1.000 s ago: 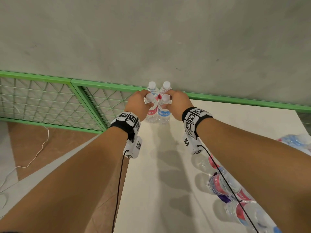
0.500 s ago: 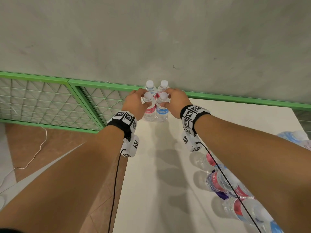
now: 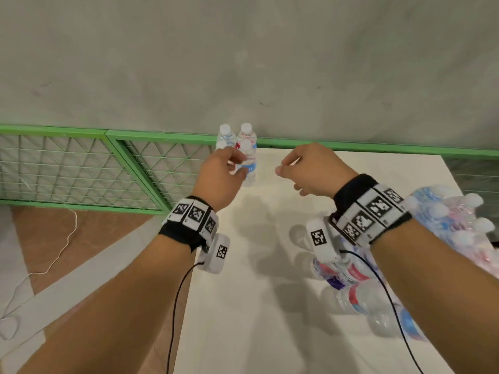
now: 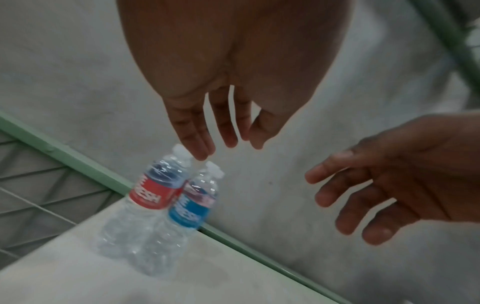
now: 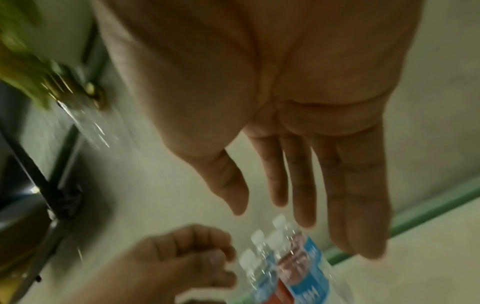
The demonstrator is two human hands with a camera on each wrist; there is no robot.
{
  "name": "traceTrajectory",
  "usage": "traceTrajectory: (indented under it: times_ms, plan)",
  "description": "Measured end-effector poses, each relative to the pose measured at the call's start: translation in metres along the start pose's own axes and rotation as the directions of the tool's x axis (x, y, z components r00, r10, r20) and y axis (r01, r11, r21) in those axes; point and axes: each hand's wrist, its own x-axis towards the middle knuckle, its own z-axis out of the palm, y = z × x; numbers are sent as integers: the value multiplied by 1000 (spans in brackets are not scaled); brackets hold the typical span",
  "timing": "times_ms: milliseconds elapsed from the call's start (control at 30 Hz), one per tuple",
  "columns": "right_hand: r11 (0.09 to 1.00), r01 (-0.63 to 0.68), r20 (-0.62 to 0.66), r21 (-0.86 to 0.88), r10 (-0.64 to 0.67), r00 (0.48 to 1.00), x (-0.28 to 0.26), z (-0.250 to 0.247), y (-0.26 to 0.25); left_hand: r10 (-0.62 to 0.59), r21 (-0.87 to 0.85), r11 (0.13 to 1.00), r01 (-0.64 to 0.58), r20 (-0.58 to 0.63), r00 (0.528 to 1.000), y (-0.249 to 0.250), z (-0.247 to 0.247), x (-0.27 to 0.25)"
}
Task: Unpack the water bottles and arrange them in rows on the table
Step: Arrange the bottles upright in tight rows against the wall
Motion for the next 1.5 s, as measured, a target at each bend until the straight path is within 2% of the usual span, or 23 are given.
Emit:
traceTrajectory:
  times_ms: [67,133,233,367,500,600,667,733,867,1033,1200,1367,1500]
  plan:
    - [996,-44,4,78,44,999,-43,-22,11,53,-68,997,-44,129,990,22,15,-32]
    - [996,-52,-63,79,57,996,-83,-39,26,106,-116,990,-77,265,958,40,33,-64]
    - [997,-68,-128,-22,64,990,-130,-50,61,168,-144,982,-119,409,897,57,67,-107]
    - [964,-71,-4,-256,72,997,-174,-35,117,238,-144,971,-191,489,839,64,111,-148]
    - [942,0,125,-336,45,991,-188,-12,151,285,-1,946,-325,486,826,63,131,-156]
    - [927,30,127,-373,19,992,-191,-2,162,257,102,935,-341,470,845,66,135,-155]
    - [924,21,104,-381,20,994,-191,-2,165,252,108,935,-337,465,849,66,132,-155]
    - [929,27,101,-369,11,995,-191,-4,165,223,57,958,-281,469,855,65,128,-157]
    - [935,58,116,-350,-18,993,-190,-6,161,56,3,998,-64,440,896,55,110,-161]
    - [966,72,109,-248,-46,993,-181,8,138,-98,-60,989,136,428,899,32,72,-158]
    - [988,56,142,-143,-35,989,-160,43,111,-168,71,986,152,331,929,11,37,-159]
    - [993,85,87,-85,-77,993,-135,74,89,-218,194,964,179,202,955,5,15,-162]
    - [985,142,96,-98,-132,987,-128,79,83,-195,171,972,159,215,957,-3,8,-163]
